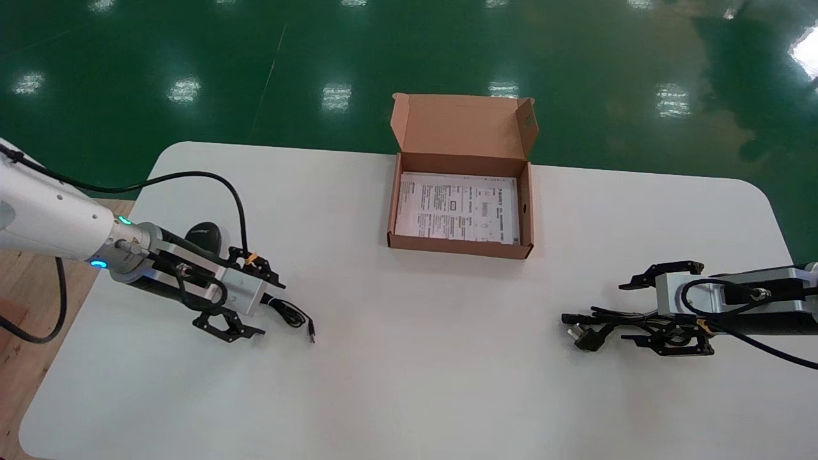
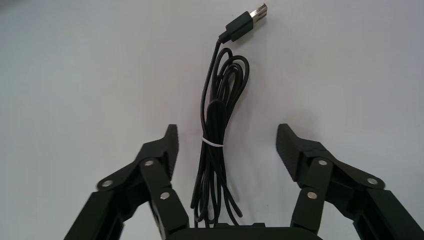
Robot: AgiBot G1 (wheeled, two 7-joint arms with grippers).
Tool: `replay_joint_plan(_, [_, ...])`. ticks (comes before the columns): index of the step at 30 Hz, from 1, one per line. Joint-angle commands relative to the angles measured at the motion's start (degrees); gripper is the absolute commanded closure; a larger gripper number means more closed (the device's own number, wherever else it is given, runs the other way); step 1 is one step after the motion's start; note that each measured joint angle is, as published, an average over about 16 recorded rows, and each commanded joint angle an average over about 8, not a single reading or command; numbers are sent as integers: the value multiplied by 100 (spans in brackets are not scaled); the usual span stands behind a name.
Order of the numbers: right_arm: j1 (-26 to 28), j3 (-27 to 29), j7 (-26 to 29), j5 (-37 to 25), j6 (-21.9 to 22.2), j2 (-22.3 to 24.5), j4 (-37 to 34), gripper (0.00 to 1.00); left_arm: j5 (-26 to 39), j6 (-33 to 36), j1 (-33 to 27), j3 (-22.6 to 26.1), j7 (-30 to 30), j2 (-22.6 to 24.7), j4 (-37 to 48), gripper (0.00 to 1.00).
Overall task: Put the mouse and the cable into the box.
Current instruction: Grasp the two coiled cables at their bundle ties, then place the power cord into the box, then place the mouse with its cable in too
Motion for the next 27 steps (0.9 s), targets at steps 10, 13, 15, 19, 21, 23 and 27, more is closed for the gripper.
replay_joint_plan(10, [-5,4,5,5,-8,5,18,100,-1,7,-2,0,-2,-4,-19,100])
replay_joint_plan(13, [-7,4,6,6,-10,6,19,100,-1,8,-2,0,-2,-5,-21,100])
replay_joint_plan(15, [-7,4,7,6,-11,7,20,100,-2,8,-2,0,-2,-6,-22,100])
replay_joint_plan(19, [-8,4,7,7,-11,8,21,100,-2,9,-2,0,-2,-6,-22,100])
replay_joint_plan(21, [-9,4,8,7,-11,9,21,100,-5,9,-3,-1,-3,-7,-23,100])
replay_joint_plan(23, [-10,4,8,7,-11,9,22,100,-11,14,-8,-3,-5,-13,-22,100])
replay_joint_plan(27, [27,3,-11,4,-19,4,61,100,-18,100,-141,-6,-11,-82,-35,100])
